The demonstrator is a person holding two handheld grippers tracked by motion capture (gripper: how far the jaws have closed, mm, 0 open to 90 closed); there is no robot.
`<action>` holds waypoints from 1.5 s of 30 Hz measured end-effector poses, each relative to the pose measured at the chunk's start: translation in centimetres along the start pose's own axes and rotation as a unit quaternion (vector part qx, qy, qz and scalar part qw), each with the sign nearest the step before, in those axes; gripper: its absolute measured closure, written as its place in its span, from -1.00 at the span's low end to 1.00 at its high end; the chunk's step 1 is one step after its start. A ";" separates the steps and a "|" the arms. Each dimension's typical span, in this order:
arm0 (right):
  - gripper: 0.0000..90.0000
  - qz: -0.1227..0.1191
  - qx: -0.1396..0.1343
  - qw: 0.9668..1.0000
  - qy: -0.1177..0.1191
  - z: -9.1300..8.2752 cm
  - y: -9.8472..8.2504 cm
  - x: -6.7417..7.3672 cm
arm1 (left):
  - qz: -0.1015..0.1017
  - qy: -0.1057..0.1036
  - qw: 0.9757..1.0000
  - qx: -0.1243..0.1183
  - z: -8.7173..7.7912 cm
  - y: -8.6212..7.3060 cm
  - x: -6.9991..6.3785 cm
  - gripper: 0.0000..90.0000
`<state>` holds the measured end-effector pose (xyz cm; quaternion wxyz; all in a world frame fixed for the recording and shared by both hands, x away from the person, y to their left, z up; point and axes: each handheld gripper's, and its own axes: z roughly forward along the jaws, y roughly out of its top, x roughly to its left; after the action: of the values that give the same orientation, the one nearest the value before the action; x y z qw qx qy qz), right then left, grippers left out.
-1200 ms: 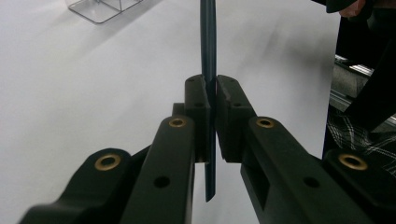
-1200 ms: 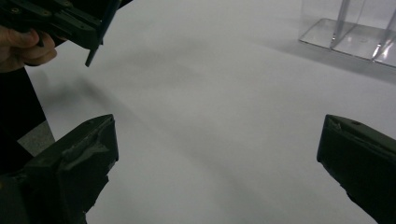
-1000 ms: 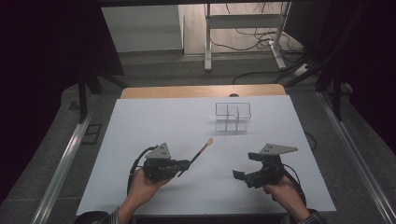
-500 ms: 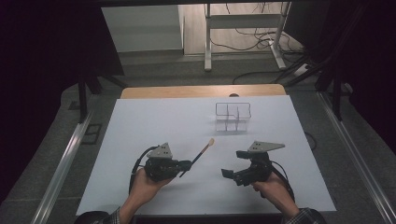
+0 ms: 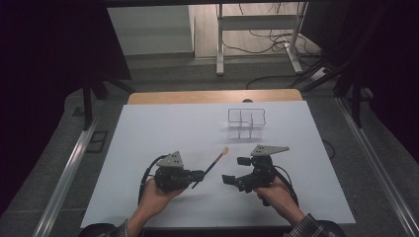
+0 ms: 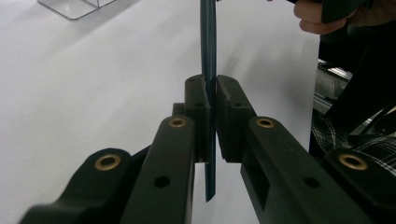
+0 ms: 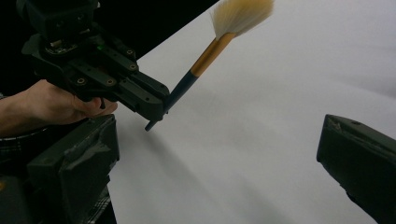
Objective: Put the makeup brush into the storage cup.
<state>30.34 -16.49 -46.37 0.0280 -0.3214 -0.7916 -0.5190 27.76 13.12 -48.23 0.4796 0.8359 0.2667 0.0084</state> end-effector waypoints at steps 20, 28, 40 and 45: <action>-0.99 0.016 0.007 1.000 0.026 2.8 1.2 0.0 | 0.004 -0.013 1.000 -0.005 0.1 0.2 -0.4 0.89; -0.79 0.022 0.013 0.999 0.027 3.4 1.5 0.2 | 0.006 -0.015 1.000 -0.003 0.1 0.2 -0.4 0.89; 0.25 0.046 0.016 0.997 0.053 3.2 2.0 0.1 | 0.008 -0.016 1.000 -0.002 0.2 0.3 -0.5 0.89; 0.51 0.052 0.015 0.997 0.063 3.2 1.9 0.0 | 0.010 -0.014 1.000 0.004 0.3 0.2 -0.5 0.88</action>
<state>32.24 -13.34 -46.33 0.1099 -0.3281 -0.7781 -0.5243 27.47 12.55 -48.05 0.4797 0.8406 0.2516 0.0000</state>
